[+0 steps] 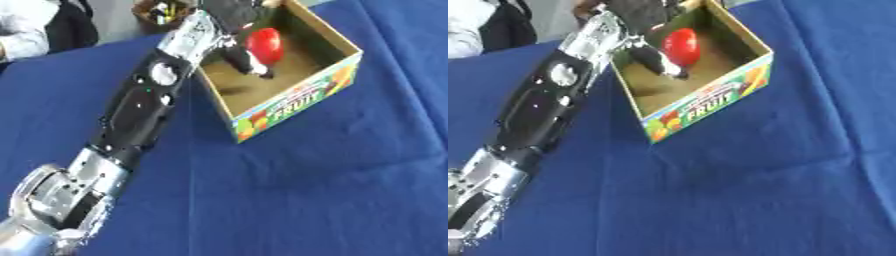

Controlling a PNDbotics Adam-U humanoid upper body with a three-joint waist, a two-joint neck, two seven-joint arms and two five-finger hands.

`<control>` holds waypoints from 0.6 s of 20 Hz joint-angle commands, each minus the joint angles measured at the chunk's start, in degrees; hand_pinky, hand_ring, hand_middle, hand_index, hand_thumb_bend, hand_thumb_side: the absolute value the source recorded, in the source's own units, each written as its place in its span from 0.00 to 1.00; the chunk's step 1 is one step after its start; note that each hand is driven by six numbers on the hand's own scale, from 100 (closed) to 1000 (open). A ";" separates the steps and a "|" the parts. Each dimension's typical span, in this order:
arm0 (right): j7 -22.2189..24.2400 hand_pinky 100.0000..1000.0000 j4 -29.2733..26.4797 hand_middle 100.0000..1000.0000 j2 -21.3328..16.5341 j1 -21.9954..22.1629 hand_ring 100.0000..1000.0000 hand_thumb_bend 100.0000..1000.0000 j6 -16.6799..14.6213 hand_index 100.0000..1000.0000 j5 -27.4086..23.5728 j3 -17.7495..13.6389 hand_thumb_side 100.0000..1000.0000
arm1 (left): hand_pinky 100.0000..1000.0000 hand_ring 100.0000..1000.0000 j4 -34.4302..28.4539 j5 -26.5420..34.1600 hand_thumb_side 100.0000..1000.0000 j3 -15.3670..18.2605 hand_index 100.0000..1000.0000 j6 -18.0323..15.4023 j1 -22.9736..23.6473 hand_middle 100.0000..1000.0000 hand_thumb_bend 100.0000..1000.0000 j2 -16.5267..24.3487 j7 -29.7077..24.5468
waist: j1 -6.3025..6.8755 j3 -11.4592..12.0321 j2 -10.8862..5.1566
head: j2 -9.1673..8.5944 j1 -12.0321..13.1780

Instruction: Pick up objects on the table and place them in the box.

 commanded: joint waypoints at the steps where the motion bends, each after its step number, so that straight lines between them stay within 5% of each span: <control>1: -0.77 0.66 -1.16 0.44 -0.81 -0.05 0.69 0.00 0.02 0.68 0.07 -1.06 0.69 | 0.54 0.76 -4.72 2.30 1.00 4.27 0.98 2.42 -2.00 0.78 0.33 0.41 2.28 | -1.20 0.79 -1.94 | 1.45 -0.89; 6: -1.85 0.66 -1.16 0.44 -0.87 0.55 0.69 0.00 -0.03 0.68 0.15 -1.76 0.69 | 0.51 0.73 -11.22 6.30 1.00 10.67 0.97 6.42 -0.75 0.74 0.28 1.27 6.28 | -2.08 2.86 -2.84 | 2.75 -1.85; 12: -3.00 0.66 -1.16 0.45 -0.64 1.08 0.69 0.00 0.04 0.68 0.19 -2.56 0.70 | 0.46 0.68 -18.93 11.04 1.00 13.88 0.95 10.95 5.28 0.69 0.20 1.05 11.02 | -3.31 5.10 -3.86 | 3.29 -2.75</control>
